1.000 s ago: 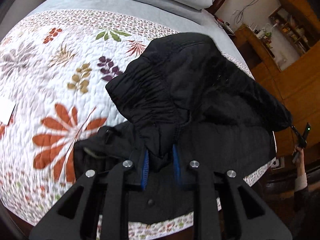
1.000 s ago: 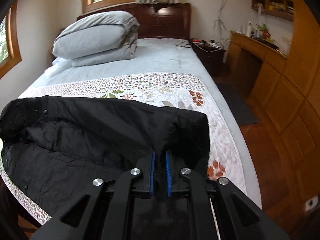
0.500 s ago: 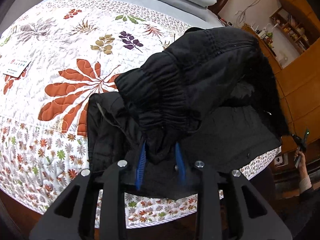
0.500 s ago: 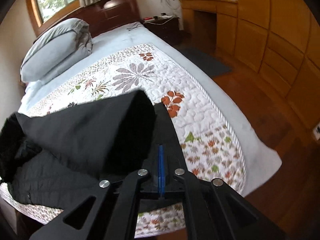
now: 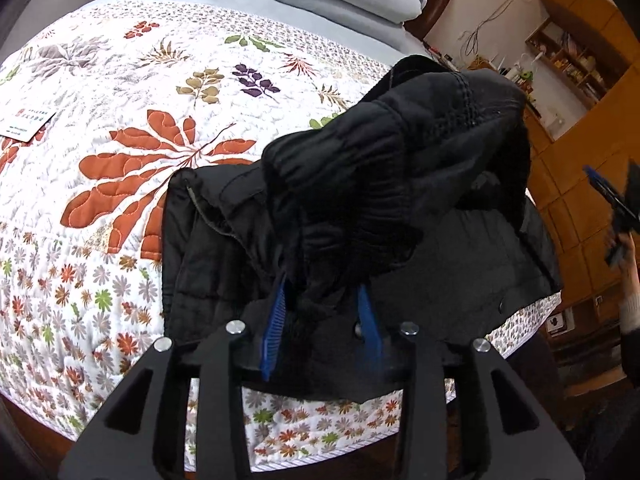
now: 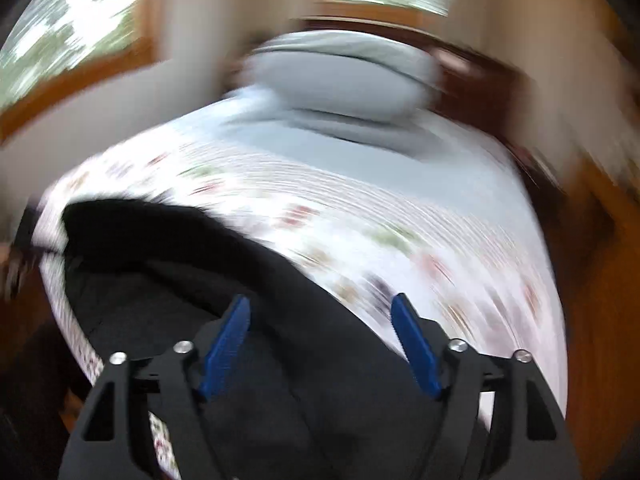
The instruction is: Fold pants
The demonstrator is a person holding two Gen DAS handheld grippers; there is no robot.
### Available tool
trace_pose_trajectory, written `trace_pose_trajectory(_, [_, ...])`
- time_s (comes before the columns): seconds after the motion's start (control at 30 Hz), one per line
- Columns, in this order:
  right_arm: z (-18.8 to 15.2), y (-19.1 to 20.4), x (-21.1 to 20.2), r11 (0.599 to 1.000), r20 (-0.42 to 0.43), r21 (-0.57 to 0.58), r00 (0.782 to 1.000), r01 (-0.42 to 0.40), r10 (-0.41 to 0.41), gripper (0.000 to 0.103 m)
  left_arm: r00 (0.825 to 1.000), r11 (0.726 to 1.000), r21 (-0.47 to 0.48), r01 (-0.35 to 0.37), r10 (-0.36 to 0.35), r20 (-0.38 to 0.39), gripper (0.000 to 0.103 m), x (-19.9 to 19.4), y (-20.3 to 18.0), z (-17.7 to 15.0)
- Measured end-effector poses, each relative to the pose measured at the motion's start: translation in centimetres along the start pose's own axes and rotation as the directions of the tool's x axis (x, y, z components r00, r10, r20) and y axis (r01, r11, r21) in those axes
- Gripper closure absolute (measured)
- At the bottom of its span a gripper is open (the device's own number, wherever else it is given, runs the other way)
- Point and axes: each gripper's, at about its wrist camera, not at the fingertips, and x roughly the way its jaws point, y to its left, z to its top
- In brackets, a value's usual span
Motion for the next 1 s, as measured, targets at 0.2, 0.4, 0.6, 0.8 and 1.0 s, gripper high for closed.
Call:
trace_pose_trajectory(0.2, [7.7, 5.2, 11.2, 0.959, -0.142, -0.256, 0.986, -0.123, 0.089, 0.022, 0.999, 1.000, -0.009, 0.027, -0.027, 0.022, 0.067, -0.4, 0.2, 1.0])
trace_pose_trajectory(0.4, [8.5, 4.8, 17.5, 0.942, -0.305, -0.266, 0.945, -0.203, 0.118, 0.044, 0.998, 0.998, -0.012, 0.055, -0.055, 0.028, 0.065, -0.4, 1.0, 1.8])
trace_pose_trajectory(0.6, [7.7, 4.2, 19.1, 0.945, -0.366, -0.202, 0.915, -0.256, 0.170, 0.089, 0.999, 0.999, -0.008, 0.047, -0.046, 0.019, 0.062, -0.4, 0.7, 1.9])
trace_pose_trajectory(0.8, [4.6, 6.8, 13.9, 0.929, -0.315, -0.221, 0.923, -0.296, 0.219, 0.091, 1.000, 1.000, -0.018, 0.006, -0.006, 0.001, 0.061, -0.5, 0.7, 1.8])
trace_pose_trajectory(1.0, [-0.7, 11.1, 8.4, 0.903, -0.285, -0.222, 0.910, -0.368, 0.301, 0.091, 0.999, 0.996, -0.079, -0.036, 0.037, 0.013, 0.055, -1.1, 1.9, 1.0])
